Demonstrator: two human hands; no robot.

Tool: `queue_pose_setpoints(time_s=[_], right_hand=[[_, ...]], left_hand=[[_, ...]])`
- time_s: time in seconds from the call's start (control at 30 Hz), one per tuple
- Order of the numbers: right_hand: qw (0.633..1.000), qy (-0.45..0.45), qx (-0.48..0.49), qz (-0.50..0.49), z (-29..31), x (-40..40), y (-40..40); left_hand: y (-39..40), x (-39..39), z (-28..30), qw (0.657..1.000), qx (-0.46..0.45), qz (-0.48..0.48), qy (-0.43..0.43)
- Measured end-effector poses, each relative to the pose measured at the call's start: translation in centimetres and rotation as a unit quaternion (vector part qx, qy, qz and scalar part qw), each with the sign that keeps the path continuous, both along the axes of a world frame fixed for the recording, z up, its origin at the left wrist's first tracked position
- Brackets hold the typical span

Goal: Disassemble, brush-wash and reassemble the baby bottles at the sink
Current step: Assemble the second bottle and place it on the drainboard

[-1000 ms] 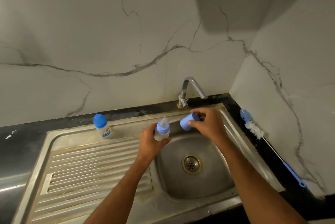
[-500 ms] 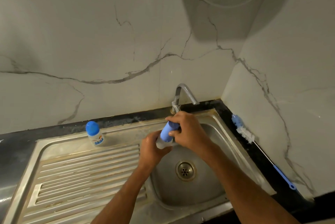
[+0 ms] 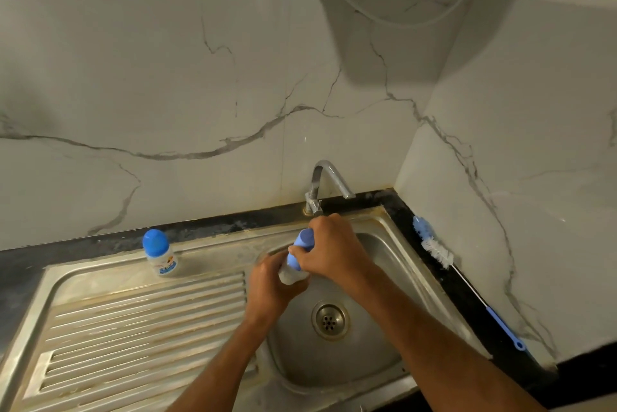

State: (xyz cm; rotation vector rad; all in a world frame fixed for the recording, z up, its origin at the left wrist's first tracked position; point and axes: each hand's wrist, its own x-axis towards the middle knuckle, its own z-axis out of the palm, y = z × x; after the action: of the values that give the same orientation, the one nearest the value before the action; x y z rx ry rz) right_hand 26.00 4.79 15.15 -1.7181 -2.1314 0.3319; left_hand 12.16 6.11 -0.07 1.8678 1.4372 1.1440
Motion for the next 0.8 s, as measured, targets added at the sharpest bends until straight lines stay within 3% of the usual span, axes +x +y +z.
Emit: queue_pose_setpoints(time_s=[0.27, 0.53, 0.63, 0.8], right_hand=[[0.997, -0.032, -0.017, 0.065, 0.4, -0.9, 1.5], [0.997, 0.025, 0.018, -0.065, -1.5, -1.3, 2.5], [0.999, -0.008, -0.012, -0.037, -1.1, -0.8, 3.1], [0.998, 0.036, -0.002, 0.057, -0.8, -0.9, 3.5]], left_hand=[[1.6, -0.2, 0.4, 1.000, 0.001, 0.009, 0.009], [1.7, -0.4, 0.7, 1.000, 0.008, 0.017, 0.007], [1.9, -0.8, 0.5, 1.000, -0.010, 0.022, -0.010], [2.8, -1.6, 0.6, 0.999, -0.021, 0.012, -0.022]])
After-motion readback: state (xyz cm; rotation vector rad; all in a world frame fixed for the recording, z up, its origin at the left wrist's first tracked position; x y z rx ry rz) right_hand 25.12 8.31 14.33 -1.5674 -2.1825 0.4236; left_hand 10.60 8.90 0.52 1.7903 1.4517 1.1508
